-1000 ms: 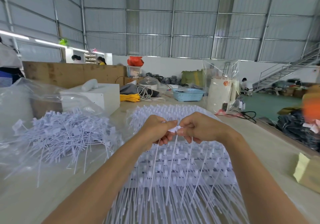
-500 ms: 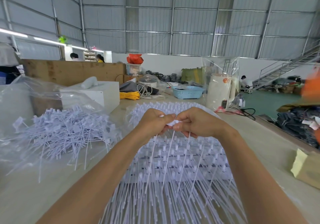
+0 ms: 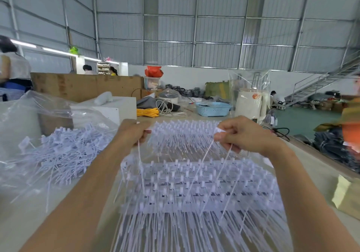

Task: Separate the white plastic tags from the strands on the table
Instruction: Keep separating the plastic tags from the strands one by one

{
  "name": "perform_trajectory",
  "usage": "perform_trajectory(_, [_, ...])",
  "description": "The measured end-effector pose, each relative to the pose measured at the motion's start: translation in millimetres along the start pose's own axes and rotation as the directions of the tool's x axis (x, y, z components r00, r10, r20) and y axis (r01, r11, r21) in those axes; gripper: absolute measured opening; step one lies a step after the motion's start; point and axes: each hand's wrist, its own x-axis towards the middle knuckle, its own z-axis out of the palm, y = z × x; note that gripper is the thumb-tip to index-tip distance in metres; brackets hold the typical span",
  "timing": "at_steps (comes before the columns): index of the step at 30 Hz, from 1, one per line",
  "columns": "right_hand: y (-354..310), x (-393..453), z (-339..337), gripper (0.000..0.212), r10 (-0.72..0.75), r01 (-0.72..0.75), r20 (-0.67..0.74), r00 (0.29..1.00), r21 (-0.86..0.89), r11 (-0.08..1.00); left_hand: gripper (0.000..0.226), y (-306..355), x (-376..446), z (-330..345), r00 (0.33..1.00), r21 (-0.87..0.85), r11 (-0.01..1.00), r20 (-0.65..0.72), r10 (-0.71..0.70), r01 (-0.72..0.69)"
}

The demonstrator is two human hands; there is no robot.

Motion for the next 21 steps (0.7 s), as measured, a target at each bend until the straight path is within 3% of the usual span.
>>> perform_trajectory(3, [-9,6,15,0.031,-0.035,0.034,0.059,0.998,0.007,0.999,0.028,1,-13,19,0.978,0.073,0.997,0.208,-0.001,-0.014])
perform_trajectory(5, [-12,10,25,0.028,-0.003,0.011,0.132,0.991,-0.056,0.998,0.021,2,-25,34,0.924,0.125,0.991,0.383,-0.009,-0.042])
perform_trajectory(8, [-12,12,32,0.029,0.052,-0.030,0.179,0.983,-0.126,0.992,0.013,1,-37,46,0.857,0.176,0.979,0.515,-0.003,-0.102])
perform_trajectory(14, [-4,15,34,0.015,0.145,-0.124,0.152,0.978,-0.142,0.982,0.059,3,-49,57,0.789,0.199,0.963,0.615,0.021,-0.181])
perform_trajectory(17, [-4,15,36,0.017,0.135,-0.112,0.161,0.978,-0.143,0.983,0.049,0,-50,62,0.801,0.233,0.938,0.594,0.071,-0.256])
perform_trajectory(21, [0,12,29,0.026,0.168,-0.135,0.198,0.966,-0.170,0.976,0.037,1,-47,61,0.840,0.270,0.937,0.541,0.043,-0.222])
